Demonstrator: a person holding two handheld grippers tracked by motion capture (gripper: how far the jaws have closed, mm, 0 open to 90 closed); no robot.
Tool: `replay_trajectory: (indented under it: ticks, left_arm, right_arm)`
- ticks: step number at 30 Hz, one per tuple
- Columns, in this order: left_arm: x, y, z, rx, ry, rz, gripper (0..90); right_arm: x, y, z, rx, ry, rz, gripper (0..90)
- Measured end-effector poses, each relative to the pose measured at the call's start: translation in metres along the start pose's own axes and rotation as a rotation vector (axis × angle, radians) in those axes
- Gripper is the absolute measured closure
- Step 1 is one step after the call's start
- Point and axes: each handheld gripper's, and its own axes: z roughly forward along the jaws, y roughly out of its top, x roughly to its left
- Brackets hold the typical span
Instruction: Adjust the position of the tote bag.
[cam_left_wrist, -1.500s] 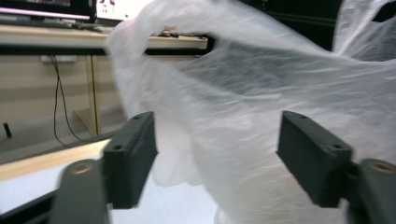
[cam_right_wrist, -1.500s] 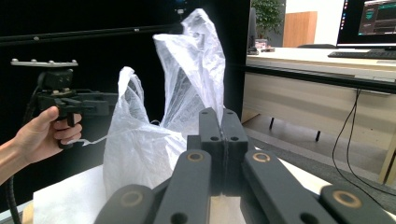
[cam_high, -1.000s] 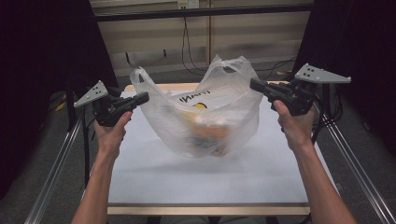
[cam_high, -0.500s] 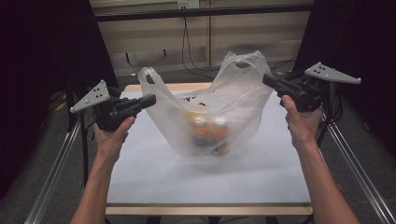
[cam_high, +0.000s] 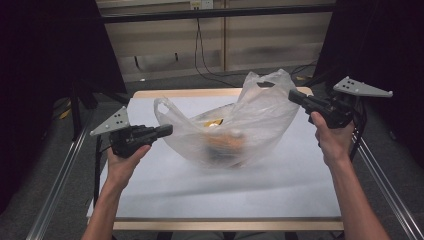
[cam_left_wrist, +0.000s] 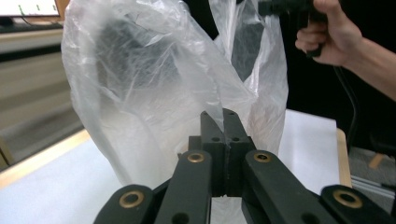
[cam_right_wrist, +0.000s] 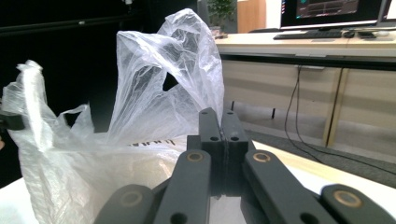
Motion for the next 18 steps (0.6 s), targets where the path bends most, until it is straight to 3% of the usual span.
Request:
replay_trajectory:
  ticks: [9, 18]
  left_arm:
    - [0.005, -0.013, -0.001, 0.037, -0.011, -0.018, 90.0]
    - [0.009, -0.021, 0.003, 0.061, 0.007, -0.024, 90.0]
  right_arm:
    - [0.0, -0.01, 0.005, 0.038, 0.033, 0.001, 89.9]
    - [-0.005, -0.028, 0.011, 0.076, 0.015, 0.013, 89.3]
